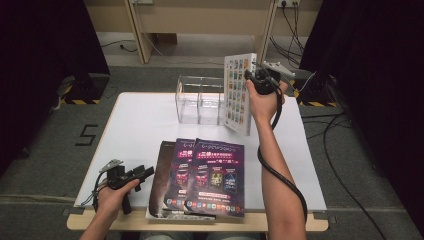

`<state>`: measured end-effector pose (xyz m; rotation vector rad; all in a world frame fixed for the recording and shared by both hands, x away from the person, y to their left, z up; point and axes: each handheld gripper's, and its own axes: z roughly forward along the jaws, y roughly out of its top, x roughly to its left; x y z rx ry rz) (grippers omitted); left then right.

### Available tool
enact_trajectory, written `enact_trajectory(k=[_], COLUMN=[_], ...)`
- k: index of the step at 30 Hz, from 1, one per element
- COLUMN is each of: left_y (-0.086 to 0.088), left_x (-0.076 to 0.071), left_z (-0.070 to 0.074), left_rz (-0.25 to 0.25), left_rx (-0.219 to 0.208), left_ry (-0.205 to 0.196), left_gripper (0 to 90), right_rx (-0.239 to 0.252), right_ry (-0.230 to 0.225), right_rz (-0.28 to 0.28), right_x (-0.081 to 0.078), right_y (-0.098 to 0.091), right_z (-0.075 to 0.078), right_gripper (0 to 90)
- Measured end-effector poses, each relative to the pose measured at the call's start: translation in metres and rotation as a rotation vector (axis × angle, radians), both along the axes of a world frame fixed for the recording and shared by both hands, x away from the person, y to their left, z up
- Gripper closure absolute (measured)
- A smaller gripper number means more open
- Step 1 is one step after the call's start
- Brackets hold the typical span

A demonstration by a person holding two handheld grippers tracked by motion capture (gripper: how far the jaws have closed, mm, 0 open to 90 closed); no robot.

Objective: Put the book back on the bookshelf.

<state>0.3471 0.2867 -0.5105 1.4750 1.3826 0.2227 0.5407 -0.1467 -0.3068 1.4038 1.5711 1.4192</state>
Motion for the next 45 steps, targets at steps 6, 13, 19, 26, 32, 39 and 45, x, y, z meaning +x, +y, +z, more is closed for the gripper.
enact_trajectory(k=[6,13,19,26,32,39,45], left_y=[0.0,-0.002,-0.003,-0.005,-0.005,-0.007,-0.008], left_x=[0.0,0.0,-0.001,-0.001,-0.001,-0.001,-0.001], left_z=[0.0,0.0,0.0,0.0,0.0,0.0,0.0], left_rz=[0.001,-0.007,-0.005,-0.008,-0.006,-0.01,-0.012], left_rx=[0.0,0.007,0.005,0.007,0.006,0.006,0.008], left_ry=[0.0,-0.001,0.0,0.001,0.001,0.001,0.0], left_gripper=[43.4,43.4,43.4,43.4,43.4,43.3,43.3], right_rx=[-0.007,-0.004,-0.01,-0.009,-0.002,0.026,0.04], right_ry=[0.007,0.045,0.051,0.068,0.079,0.091,0.091], right_rz=[0.031,0.062,0.062,0.091,0.123,0.144,0.177], right_x=[-0.014,-0.033,-0.049,-0.068,-0.086,-0.093,-0.087], right_y=[-0.007,-0.015,-0.021,-0.03,-0.032,-0.038,-0.041], right_z=[-0.004,-0.015,-0.021,-0.028,-0.035,-0.042,-0.036], right_gripper=[73.0,72.5,72.4,72.5,72.4,71.0,65.9])
